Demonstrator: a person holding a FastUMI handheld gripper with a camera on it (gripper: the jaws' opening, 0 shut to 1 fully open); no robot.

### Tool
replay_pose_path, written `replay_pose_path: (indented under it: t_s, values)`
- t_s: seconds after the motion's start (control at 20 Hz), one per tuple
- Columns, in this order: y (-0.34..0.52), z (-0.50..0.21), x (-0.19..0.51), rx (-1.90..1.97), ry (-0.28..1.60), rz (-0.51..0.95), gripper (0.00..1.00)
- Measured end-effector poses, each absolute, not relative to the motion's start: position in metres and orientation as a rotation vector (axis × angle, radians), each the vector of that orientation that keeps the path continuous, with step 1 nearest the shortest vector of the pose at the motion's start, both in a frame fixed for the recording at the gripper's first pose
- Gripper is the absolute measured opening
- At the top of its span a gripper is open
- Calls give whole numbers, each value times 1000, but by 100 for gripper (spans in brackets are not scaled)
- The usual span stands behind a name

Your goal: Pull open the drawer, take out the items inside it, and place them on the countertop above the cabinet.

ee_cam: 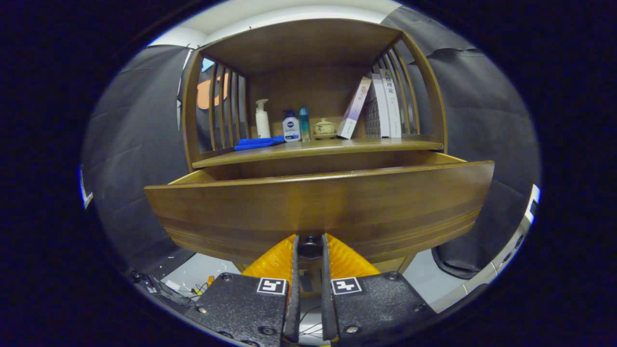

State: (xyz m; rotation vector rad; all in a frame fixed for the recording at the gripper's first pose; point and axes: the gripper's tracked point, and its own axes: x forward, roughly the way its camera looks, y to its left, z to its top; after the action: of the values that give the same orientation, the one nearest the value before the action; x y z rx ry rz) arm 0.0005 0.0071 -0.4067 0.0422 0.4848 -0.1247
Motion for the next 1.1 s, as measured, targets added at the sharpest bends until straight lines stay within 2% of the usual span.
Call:
replay_pose_path:
  t_s: [0.85, 0.9, 1.1]
  values:
    - [18, -403, -38, -16, 543, -57, 21]
    - [17, -403, -39, -9, 563, -52, 22]
    - [18, -359, -41, -13, 509, -7, 44]
